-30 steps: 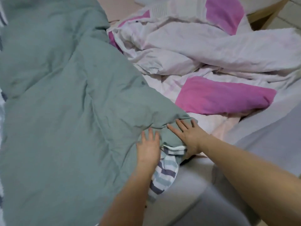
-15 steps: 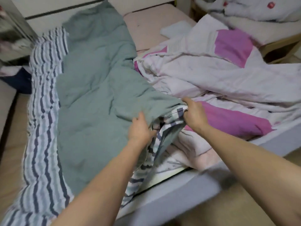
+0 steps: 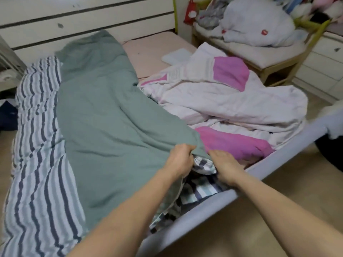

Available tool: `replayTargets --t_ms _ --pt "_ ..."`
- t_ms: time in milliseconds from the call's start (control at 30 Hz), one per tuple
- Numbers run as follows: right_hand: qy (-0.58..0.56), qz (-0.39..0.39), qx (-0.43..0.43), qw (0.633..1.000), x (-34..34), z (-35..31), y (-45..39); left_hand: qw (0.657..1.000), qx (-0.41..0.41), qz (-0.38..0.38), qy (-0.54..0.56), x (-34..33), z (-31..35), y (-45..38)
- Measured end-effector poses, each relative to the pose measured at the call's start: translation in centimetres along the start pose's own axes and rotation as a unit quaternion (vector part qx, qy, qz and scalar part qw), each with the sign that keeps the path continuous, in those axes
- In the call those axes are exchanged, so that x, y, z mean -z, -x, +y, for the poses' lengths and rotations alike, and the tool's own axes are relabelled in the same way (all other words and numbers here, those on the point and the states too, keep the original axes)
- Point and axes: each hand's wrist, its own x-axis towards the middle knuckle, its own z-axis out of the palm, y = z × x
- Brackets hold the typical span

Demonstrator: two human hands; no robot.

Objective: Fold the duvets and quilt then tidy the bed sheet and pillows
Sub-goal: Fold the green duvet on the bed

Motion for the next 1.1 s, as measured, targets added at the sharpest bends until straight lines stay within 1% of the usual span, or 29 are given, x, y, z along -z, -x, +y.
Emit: replayTargets --t_ms 33,100,133,167,200,233,267,300,333,367,400,433,467,533,567,600,633,667,700,733,767,800,833,900,933,1000,1100 --pt "-0.035 -0.014 0.001 0.999 -0.2 -0.9 -1.0 1.0 -0.011 0.014 -0.003 0.9 -0.1 -0.3" --pt "-0.126 0.001 -0.007 0.992 0.9 -2.6 -2.3 0.999 -0.028 0.041 0.012 2.7 0.1 -0.6" --pt "-0.17 0.052 -0.014 0.984 1.9 -2.8 -2.9 0.996 -0.037 0.072 0.038 3.3 0.3 -0.8" --pt "-0.209 0.125 -0.038 0.969 3.4 -2.4 -3.4 0.99 -0.048 0.111 0.075 3.8 0.6 -1.1" --pt "-0.242 0.211 -0.072 0.944 5.1 -1.6 -3.6 0.983 -0.052 0.142 0.102 3.9 0.7 -1.2" --pt "-0.257 0.266 -0.121 0.921 6.5 -0.4 -3.2 0.983 -0.053 0.141 0.103 3.4 1.1 -1.1" --pt "-0.245 0.285 -0.165 0.912 7.4 0.7 -2.6 0.991 -0.048 0.098 0.073 2.5 1.6 -0.7" --pt "-0.199 0.26 -0.206 0.922 7.5 1.6 -1.7 0.998 -0.039 0.024 0.036 1.1 2.3 0.1" --pt "-0.122 0.202 -0.23 0.944 7.2 2.5 -0.3 0.998 -0.033 -0.051 0.018 -0.6 3.0 0.9" --pt "-0.046 0.142 -0.225 0.963 6.3 2.9 0.7 0.995 -0.032 -0.096 0.021 -1.8 3.6 1.6" --pt "0.008 0.098 -0.2 0.975 5.6 3.1 1.7 0.993 -0.042 -0.105 0.04 -2.5 4.1 1.7" --pt "0.026 0.065 -0.161 0.984 4.9 3.3 2.1 0.992 -0.053 -0.093 0.06 -2.5 4.8 1.2" --pt "-0.006 0.047 -0.124 0.991 4.4 3.3 2.3 0.993 -0.058 -0.079 0.071 -2.3 5.4 0.2" --pt "-0.096 0.015 -0.076 0.992 4.0 2.8 2.1 0.993 -0.061 -0.059 0.076 -1.3 6.2 -1.7" --pt "-0.107 0.004 -0.054 0.993 4.0 2.4 2.1 0.994 -0.063 -0.047 0.074 -0.9 6.5 -2.0" --pt "-0.09 0.006 -0.032 0.995 3.9 2.1 2.3 0.995 -0.067 -0.033 0.067 -0.8 6.4 -2.0" --pt "-0.072 0.028 -0.017 0.997 4.0 2.2 2.6 0.995 -0.073 -0.032 0.053 -0.8 6.1 -1.8" --pt "-0.049 0.055 -0.01 0.997 4.4 2.5 3.0 0.995 -0.076 -0.052 0.026 -0.9 5.3 -1.6" --pt "-0.017 0.08 -0.007 0.997 5.1 2.9 3.4 0.992 -0.073 -0.099 -0.015 -1.4 4.3 -1.4" --pt "0.02 0.095 -0.007 0.995 5.6 3.4 3.6 0.981 -0.059 -0.172 -0.062 -2.2 3.2 -1.2" --pt "0.052 0.092 -0.006 0.994 6.1 3.7 3.6 0.963 -0.035 -0.246 -0.106 -3.2 2.0 -0.7" --pt "0.07 0.08 -0.012 0.994 6.3 4.0 3.5 0.944 -0.004 -0.298 -0.144 -4.4 1.1 -0.1" --pt "0.074 0.063 -0.021 0.995 6.1 4.0 3.3 0.933 0.027 -0.317 -0.17 -5.5 0.4 0.4" --pt "0.057 0.048 -0.025 0.997 5.3 3.7 2.7 0.938 0.078 -0.286 -0.178 -6.8 -0.1 1.0" --pt "0.037 0.06 -0.021 0.997 4.7 3.6 2.3 0.943 0.099 -0.261 -0.179 -7.2 0.0 1.3" --pt "-0.055 0.121 -0.024 0.991 4.2 3.1 1.5 0.952 0.141 -0.215 -0.167 -7.9 0.4 2.2" --pt "-0.223 0.225 -0.042 0.948 5.3 1.2 0.4 0.974 0.191 -0.109 -0.057 -9.3 1.0 3.5"
